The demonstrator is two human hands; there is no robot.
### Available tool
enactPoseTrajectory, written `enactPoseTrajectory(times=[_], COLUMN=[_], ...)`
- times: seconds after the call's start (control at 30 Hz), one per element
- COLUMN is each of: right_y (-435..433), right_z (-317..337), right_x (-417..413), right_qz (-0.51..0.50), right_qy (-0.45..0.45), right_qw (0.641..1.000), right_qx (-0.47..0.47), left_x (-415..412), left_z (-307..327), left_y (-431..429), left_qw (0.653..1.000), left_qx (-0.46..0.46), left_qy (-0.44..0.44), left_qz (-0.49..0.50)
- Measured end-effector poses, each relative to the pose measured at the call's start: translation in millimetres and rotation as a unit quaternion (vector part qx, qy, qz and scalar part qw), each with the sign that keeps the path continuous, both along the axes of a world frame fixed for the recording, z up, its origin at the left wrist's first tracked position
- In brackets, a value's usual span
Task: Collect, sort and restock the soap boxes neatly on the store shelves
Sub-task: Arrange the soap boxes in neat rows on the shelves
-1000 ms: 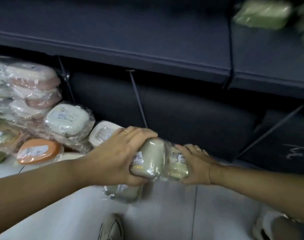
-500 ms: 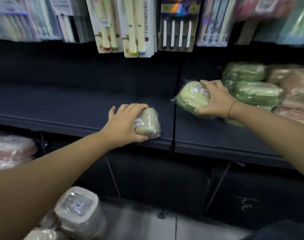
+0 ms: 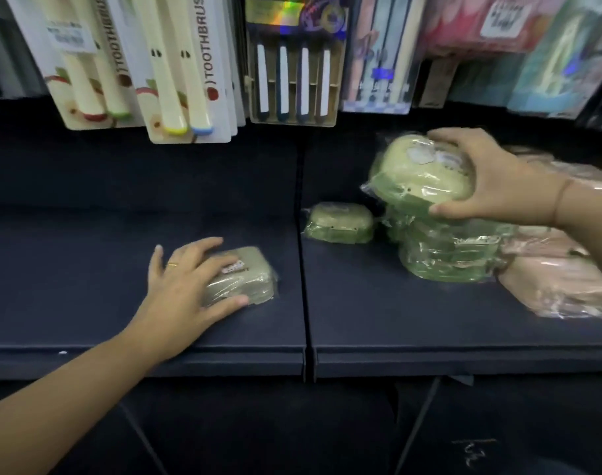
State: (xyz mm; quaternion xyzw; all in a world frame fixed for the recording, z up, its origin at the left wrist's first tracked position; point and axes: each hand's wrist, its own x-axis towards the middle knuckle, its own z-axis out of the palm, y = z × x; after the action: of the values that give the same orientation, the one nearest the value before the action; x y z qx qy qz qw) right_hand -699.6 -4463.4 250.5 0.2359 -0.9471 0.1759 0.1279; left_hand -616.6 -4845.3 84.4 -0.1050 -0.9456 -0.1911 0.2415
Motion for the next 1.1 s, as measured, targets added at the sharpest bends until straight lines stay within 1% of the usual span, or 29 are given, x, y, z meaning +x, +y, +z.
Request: enactPoseTrajectory(times=[0.07,0.13,0.17,0.23,0.3,0.4,0.5,0.53,0.57,0.6,0.63,0.67,0.7,0.77,0.8,0.83,0.87,0.97,1.03,1.1], right_y=[33.0,52.9,58.5,63.3,65.9,67.6,58.4,51.0,40.9,27.8,11.4,-7.1,-26.9,-66.5,-83.9,-98.4,-110.7,-133.1,-140.1,-140.3], right_z=[19.7,26.3,27.6,27.1,22.6,9.2,2.8,1.7,0.2,-2.9,-8.5,-18.1,-31.7,-65.0,-81.8,-96.9,-108.6,-127.3,-134.4,-137.7], right_x=[-11.8,-24.5,-30.0,-37.7,-40.1,-34.9,-18.4,-9.1,1.4,11.5,20.7,25.7,26.4,13.3,0.4,-15.4,-31.7,-69.8,-79.8,-79.1], right_qz=[-0.041,-0.053,-0.056,-0.07,-0.089,-0.111,-0.155,-0.165,-0.159,-0.134,-0.093,-0.046,-0.002,0.044,0.038,0.012,-0.022,-0.11,-0.136,-0.134], right_qy=[-0.047,-0.094,-0.102,-0.076,-0.044,-0.029,-0.01,0.014,0.055,0.102,0.137,0.144,0.122,0.019,-0.04,-0.081,-0.095,-0.081,-0.097,-0.119], right_qw=[0.996,0.986,0.983,0.981,0.982,0.982,0.971,0.968,0.971,0.978,0.984,0.988,0.992,0.999,0.998,0.996,0.994,0.988,0.981,0.976], right_qx=[0.067,0.13,0.144,0.162,0.162,0.152,0.183,0.187,0.169,0.123,0.063,0.015,-0.008,-0.005,0.008,0.028,0.047,0.077,0.095,0.126], left_x=[0.9,1.7,2.1,3.8,6.4,10.1,10.0,9.4,9.2,8.9,9.2,9.3,9.7,10.4,10.5,10.7,9.9,8.4,8.4,9.2], left_z=[1.5,4.3,6.2,7.8,5.5,2.1,3.5,3.8,4.0,3.3,3.5,3.1,3.2,3.0,2.2,1.4,0.6,0.4,1.5,3.0], left_y=[2.4,4.6,4.0,1.4,1.0,2.9,3.6,2.7,2.2,1.8,2.7,3.8,4.8,5.5,4.9,4.2,3.0,3.1,5.2,7.3], left_qw=[0.996,0.982,0.972,0.955,0.956,0.964,0.965,0.966,0.967,0.968,0.969,0.971,0.972,0.974,0.974,0.975,0.975,0.976,0.977,0.978], left_qx=[0.061,0.134,0.174,0.227,0.22,0.18,0.164,0.161,0.158,0.156,0.151,0.144,0.136,0.123,0.118,0.112,0.106,0.097,0.092,0.089], left_qy=[-0.021,-0.059,-0.085,-0.132,-0.159,-0.178,-0.186,-0.187,-0.185,-0.183,-0.18,-0.179,-0.18,-0.181,-0.18,-0.179,-0.18,-0.179,-0.174,-0.173], left_qz=[0.062,0.115,0.134,0.14,0.111,0.084,0.081,0.08,0.078,0.075,0.072,0.069,0.067,0.065,0.065,0.067,0.07,0.075,0.076,0.078])
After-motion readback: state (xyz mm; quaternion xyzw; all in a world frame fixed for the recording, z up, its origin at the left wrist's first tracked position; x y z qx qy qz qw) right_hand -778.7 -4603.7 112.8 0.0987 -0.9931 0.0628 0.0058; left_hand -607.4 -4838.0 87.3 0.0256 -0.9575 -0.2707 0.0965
